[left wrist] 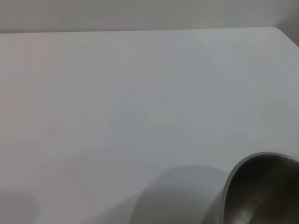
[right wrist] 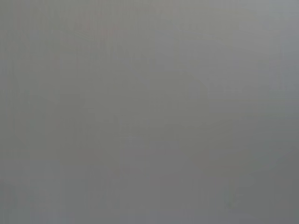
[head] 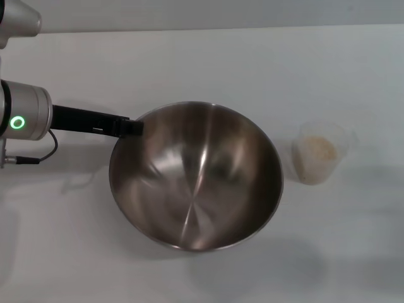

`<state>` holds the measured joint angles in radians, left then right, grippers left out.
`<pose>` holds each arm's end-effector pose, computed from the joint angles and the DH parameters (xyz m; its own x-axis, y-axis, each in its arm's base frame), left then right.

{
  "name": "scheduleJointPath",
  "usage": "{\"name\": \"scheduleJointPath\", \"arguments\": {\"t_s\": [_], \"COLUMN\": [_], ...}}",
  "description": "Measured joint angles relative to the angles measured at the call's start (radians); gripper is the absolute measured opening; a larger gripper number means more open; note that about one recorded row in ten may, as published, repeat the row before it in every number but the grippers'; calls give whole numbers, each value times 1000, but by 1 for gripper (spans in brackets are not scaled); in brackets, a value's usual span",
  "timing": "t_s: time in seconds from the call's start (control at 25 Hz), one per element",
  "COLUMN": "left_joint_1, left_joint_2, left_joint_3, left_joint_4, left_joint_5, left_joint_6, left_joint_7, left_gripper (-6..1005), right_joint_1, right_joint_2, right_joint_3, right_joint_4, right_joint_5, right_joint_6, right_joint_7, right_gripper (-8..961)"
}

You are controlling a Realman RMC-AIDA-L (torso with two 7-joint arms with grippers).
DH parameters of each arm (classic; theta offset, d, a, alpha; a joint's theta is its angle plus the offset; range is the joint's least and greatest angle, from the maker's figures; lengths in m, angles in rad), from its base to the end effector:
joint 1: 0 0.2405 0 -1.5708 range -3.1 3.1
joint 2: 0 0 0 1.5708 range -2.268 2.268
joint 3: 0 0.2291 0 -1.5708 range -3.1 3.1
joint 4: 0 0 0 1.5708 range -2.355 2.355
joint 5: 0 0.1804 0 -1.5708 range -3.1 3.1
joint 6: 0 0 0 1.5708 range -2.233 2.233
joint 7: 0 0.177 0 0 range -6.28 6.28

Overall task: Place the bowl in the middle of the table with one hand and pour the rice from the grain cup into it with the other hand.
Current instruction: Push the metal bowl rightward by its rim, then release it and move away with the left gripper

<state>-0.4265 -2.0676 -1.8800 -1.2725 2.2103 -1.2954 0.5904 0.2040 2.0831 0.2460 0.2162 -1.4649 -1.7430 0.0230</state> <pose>-0.1918 0.3301 -0.0110 0.5832 0.7638 0.2766 0.8099 -0.5203 -0.2710 0.3029 0.2379 0.0792 0.6953 0.3687 -0.6169 -0.7068 0.1949 -0.6801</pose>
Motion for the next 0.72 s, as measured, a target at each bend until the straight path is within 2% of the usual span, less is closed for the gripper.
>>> {"name": "scheduleJointPath", "arguments": {"t_s": [0.72], "left_joint_1": [-10], "left_joint_2": [0], "left_joint_3": [2], "left_joint_4": [47], "left_joint_5": [-25], "left_joint_6": [41], "left_joint_7": [30], "left_gripper": [91], "right_joint_1": [-2], "right_joint_2": [0], "right_joint_3": [0], "right_joint_4": [0], "right_joint_5": [0], "right_joint_6": [5], "right_joint_7": [0], "right_gripper": [752]}}
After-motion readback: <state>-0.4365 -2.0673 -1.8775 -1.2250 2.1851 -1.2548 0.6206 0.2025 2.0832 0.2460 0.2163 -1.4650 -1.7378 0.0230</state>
